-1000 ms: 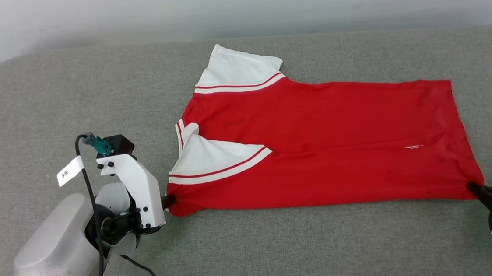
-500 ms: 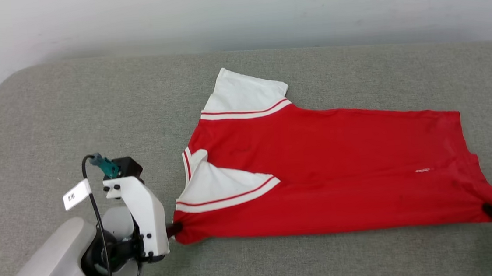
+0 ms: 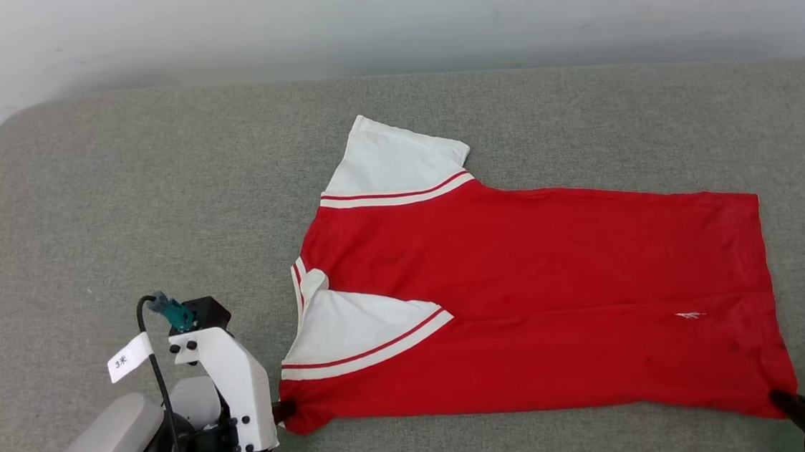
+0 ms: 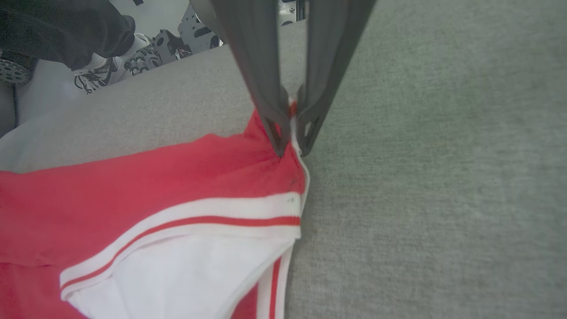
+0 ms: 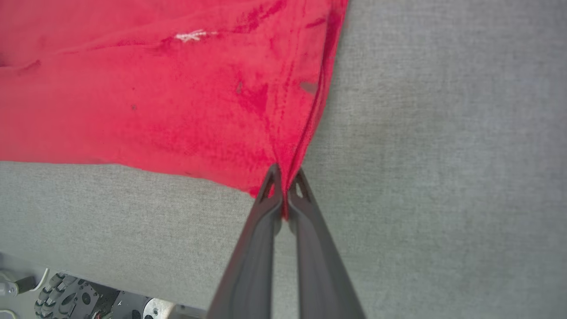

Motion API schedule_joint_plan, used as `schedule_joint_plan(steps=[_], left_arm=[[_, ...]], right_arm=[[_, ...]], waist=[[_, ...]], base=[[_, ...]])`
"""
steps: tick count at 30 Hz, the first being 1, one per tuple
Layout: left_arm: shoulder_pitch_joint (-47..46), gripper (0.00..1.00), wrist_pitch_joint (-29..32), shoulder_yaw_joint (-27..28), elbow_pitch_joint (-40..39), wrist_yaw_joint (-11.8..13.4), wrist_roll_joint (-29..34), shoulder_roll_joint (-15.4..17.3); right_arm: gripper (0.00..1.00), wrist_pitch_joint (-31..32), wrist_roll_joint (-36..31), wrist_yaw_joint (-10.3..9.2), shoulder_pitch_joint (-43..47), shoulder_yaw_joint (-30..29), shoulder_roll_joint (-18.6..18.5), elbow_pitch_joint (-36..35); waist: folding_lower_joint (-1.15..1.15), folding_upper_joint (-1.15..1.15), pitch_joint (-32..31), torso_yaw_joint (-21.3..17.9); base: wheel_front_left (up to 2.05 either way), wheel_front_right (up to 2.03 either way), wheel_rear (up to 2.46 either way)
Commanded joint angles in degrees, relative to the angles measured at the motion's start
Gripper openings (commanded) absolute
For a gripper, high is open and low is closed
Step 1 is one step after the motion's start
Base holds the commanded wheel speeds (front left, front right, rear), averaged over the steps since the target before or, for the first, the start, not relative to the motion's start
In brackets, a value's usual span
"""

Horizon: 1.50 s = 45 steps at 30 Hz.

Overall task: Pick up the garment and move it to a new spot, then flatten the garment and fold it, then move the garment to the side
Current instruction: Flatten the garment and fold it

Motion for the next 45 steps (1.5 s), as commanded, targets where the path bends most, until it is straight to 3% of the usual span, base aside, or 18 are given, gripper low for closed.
schedule_joint_plan(steps=[1, 6, 7, 8, 9, 10, 11, 13, 15, 16, 23, 30, 36, 45], left_arm=[[0.6, 0.0, -0.2, 0.0, 0.6, -0.1, 0.0, -0.2], [1.0, 0.0, -1.0, 0.2, 3.4, -1.0, -0.5, -1.0], [1.0, 0.08, -1.2, 0.3, 3.8, -1.0, -0.7, -1.2], [1.1, 0.39, -1.6, 0.7, 4.2, -1.0, -0.9, -1.5], [1.1, 0.55, -1.8, 0.7, 4.5, -0.9, -0.9, -1.6], [1.1, 0.91, -1.9, 0.6, 4.6, -1.3, -0.8, -1.8], [1.3, 1.0, -2.0, 0.7, 4.8, -1.7, -1.1, -2.0], [1.2, 1.0, -2.4, 1.1, 4.9, -1.6, -1.1, -1.8], [0.8, 1.0, -2.6, 1.3, 4.7, -1.2, -0.8, -1.0], [0.5, 1.0, -2.6, 1.6, 4.3, -1.2, -0.9, -0.7], [-3.3, 1.0, -1.2, 4.7, -0.1, -0.1, -1.2, 3.7], [-8.9, 1.0, -2.0, 7.4, -2.2, 1.3, 0.4, 5.9], [-15.3, 1.0, -0.3, 6.4, 0.5, 0.9, 3.5, 6.1], [-26.3, 1.0, 1.6, 6.6, 6.3, -1.6, 7.0, 7.4]], right_arm=[[0.0, -0.4, 0.1, -0.05, 0.4, 0.2, 0.3, 0.3], [0.0, -0.7, 0.5, -0.05, -0.6, 1.4, 0.4, 3.3], [0.0, -1.0, 0.5, -0.05, -0.9, 1.4, 0.3, 3.7], [0.02, -1.3, 1.0, -0.05, -1.2, 1.4, 0.4, 4.0], [0.13, -1.4, 1.2, -0.05, -1.3, 1.5, 0.4, 4.4], [0.26, -1.5, 1.5, -0.05, -1.3, 1.6, 0.2, 4.7], [0.37, -1.5, 1.9, -0.05, -1.4, 1.5, 0.3, 4.9], [0.46, -1.0, 2.7, -0.05, -1.3, 1.3, 0.3, 5.2], [0.91, -1.6, 3.3, -0.05, -1.3, 0.8, 0.3, 4.8], [1.0, -1.4, 3.6, -0.05, -1.2, 0.6, 0.5, 4.6], [1.0, -0.6, 6.2, -0.05, -1.2, -0.9, 0.1, 0.0], [1.0, 0.6, 6.2, -0.05, -2.6, -1.8, 0.7, -5.1], [1.0, 0.1, 5.7, -0.05, -4.2, -1.2, 1.0, -6.3], [1.0, -2.7, 5.9, -0.05, -7.7, 1.1, 1.8, -7.1]], waist=[[0.0, 0.0, 0.1, 0.0], [0.0, 0.0, 0.4, -0.2], [0.0, 0.0, 0.4, -0.2], [0.0, 0.0, 0.4, -0.2], [0.0, 0.0, 0.3, -0.2], [0.0, 0.0, 0.3, -0.1], [0.0, 0.0, 0.2, -0.1], [0.0, 0.0, 0.0, 0.0], [0.0, 0.0, -0.1, 0.0], [0.0, 0.0, -0.2, 0.0], [0.0, 0.0, -0.6, -0.9], [0.0, 0.0, 0.2, -3.6], [0.0, 0.0, 2.5, -7.4], [0.0, 0.0, 9.2, -15.5]], base=[[0.0, 0.0, 0.0], [0.0, 0.0, 0.0], [0.0, 0.0, 0.0], [0.0, 0.0, 0.0], [0.0, 0.0, 0.0], [0.0, 0.0, 0.0], [0.0, 0.0, 0.0], [0.0, 0.0, 0.0], [0.0, 0.0, 0.0], [0.0, 0.0, 0.0], [0.0, 0.0, 0.0], [0.0, 0.0, 0.0], [0.0, 0.0, 0.0], [0.0, 0.0, 0.0]])
